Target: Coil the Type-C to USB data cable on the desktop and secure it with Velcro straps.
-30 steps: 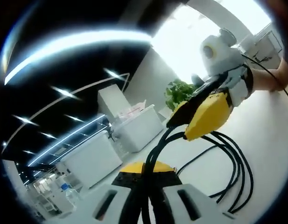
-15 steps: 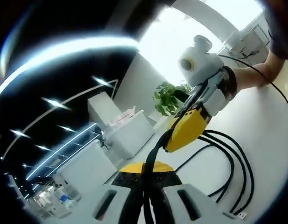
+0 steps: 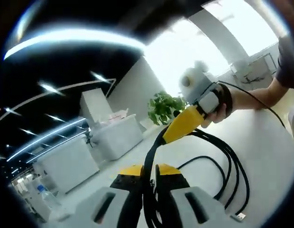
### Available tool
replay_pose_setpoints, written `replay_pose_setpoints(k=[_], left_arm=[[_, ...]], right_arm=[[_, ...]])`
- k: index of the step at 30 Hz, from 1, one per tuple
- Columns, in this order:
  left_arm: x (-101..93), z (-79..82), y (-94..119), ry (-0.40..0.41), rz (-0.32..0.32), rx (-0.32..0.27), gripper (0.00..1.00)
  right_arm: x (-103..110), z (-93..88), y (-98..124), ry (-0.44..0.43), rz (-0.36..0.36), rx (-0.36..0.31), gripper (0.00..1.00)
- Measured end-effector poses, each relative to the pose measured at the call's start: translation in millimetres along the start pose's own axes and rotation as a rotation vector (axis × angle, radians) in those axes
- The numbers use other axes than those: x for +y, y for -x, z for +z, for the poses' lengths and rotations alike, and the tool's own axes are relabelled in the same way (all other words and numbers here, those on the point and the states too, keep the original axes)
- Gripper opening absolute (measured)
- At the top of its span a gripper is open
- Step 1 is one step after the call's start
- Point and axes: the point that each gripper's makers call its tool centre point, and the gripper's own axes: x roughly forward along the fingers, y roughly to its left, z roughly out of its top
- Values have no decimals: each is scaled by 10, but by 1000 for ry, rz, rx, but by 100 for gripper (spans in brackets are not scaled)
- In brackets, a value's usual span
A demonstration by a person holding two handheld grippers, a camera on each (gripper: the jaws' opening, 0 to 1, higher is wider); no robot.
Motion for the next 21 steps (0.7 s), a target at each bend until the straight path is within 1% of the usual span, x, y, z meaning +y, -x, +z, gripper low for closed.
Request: replay_pose_setpoints(k=[1,2,3,4,5,6,9,11,12,13,14,15,16,17,18,19,20,21], left_arm=[[-2,-6,-3,-2,-1,2,9],[16,-12,-6,-11,7,8,6],[36,-16,-2,-16,18,12,5],[39,-5,4,-11,16,9,5],[52,1,9,17,18,4,4],[68,12,11,18,22,2,4],[79,5,5,-6,35,12,4],[90,-4,0,-10,39,18,4],[89,-12,2,-11,40,24,4],[96,-19,2,-13,42,29,4],[102,-27,6,-14,46,35,4],[109,-30,9,-13,48,37,4],[115,-29,14,-9,49,37,4],[116,-28,14,-6,49,37,4],[119,-28,16,-9,51,39,4],[123,-28,15,-14,52,41,4],[123,-28,17,-17,53,42,4],[126,-24,18,-19,53,42,4]], right_arm=[[22,-13,-3,-16,8,-1,4],[29,-19,-4,-21,9,0,4],[41,-39,-5,-18,7,6,4],[42,-48,-6,-15,5,8,4],[48,-56,-6,-17,5,10,4],[54,-62,-7,-19,3,10,4],[40,-64,-18,24,-21,13,5],[25,-51,-16,51,-29,-3,6],[35,-17,-8,59,-21,-26,9],[75,56,8,55,12,-60,13],[90,108,22,34,23,-87,19],[108,229,60,-17,46,-141,19],[102,311,96,-50,53,-176,19],[58,393,135,-64,43,-211,19],[17,427,161,-64,26,-224,18],[-88,436,198,-40,-24,-215,18],[-204,425,234,21,-87,-195,17],[-310,380,267,108,-155,-157,16]])
